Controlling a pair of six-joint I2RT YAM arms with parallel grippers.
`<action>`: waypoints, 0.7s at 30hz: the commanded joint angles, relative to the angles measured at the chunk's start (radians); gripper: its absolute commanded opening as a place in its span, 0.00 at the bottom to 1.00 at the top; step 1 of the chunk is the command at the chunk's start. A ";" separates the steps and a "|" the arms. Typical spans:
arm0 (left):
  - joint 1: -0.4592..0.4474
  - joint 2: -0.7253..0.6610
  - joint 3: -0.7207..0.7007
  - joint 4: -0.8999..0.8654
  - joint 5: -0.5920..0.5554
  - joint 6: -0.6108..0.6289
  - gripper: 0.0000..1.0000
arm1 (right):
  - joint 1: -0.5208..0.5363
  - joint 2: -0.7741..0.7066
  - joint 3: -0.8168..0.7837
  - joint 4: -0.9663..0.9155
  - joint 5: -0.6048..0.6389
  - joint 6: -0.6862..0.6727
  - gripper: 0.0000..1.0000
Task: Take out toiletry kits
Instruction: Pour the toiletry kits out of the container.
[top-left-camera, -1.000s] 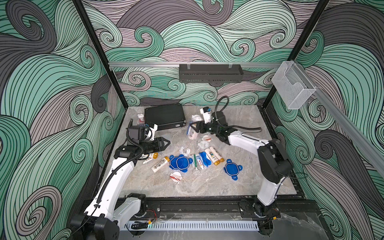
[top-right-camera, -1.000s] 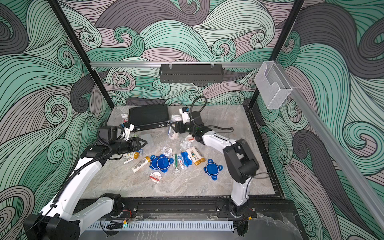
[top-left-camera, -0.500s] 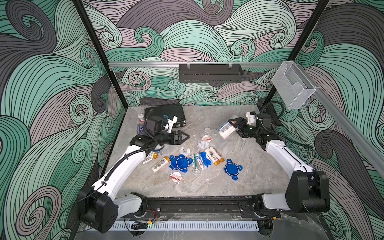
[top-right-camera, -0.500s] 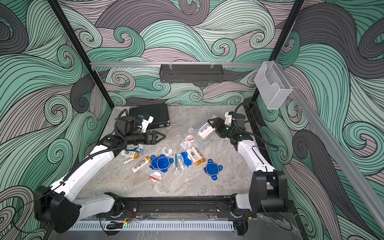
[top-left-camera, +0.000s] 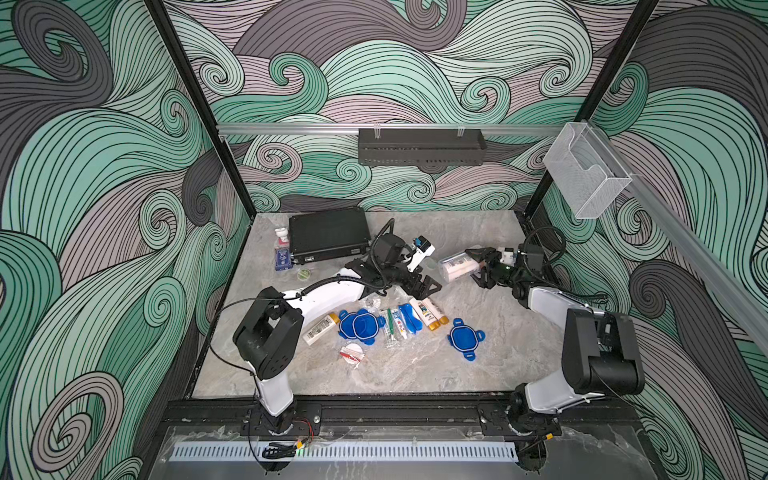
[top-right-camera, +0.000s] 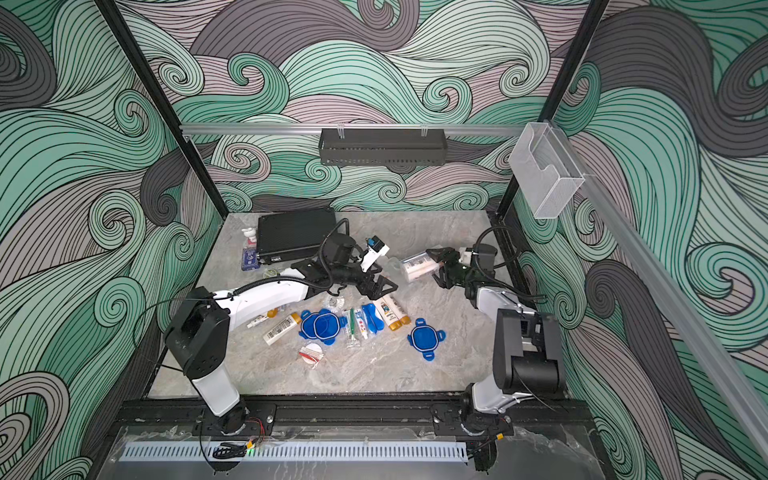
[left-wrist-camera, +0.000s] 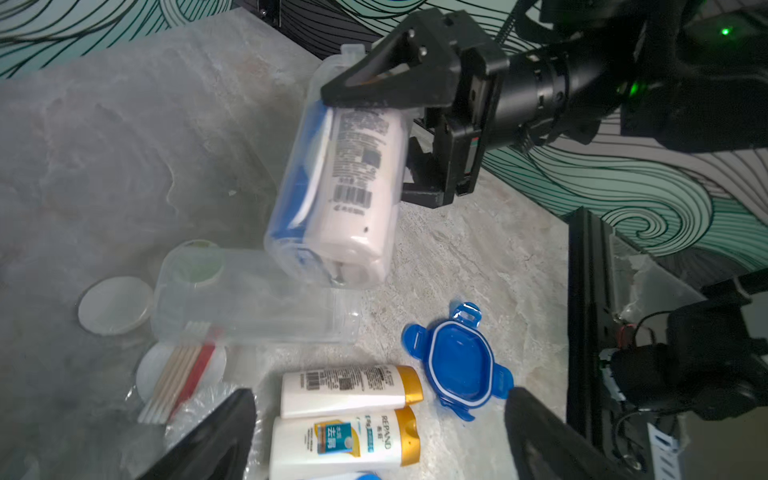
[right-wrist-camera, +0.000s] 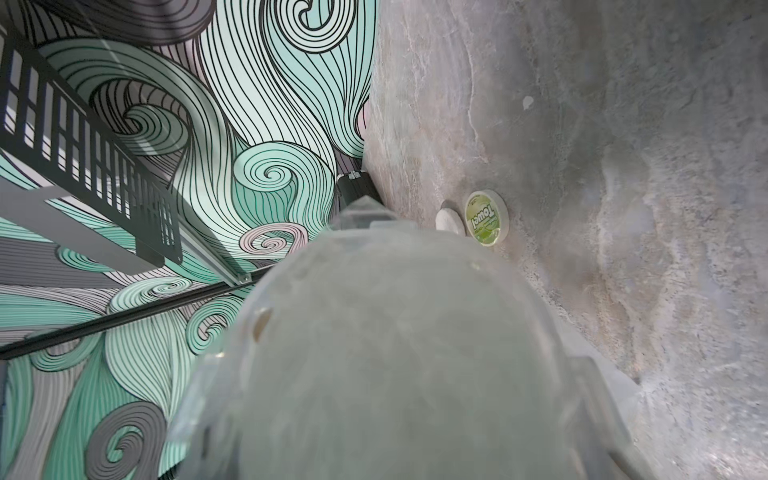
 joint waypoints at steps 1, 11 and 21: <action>0.004 0.034 0.002 0.170 0.009 0.108 0.99 | -0.013 0.006 0.016 0.176 -0.089 0.106 0.51; 0.012 0.272 0.259 0.116 -0.012 0.126 0.99 | -0.023 0.042 0.016 0.252 -0.136 0.182 0.53; 0.020 0.401 0.451 0.062 0.063 0.037 0.98 | -0.025 0.059 0.015 0.250 -0.156 0.179 0.54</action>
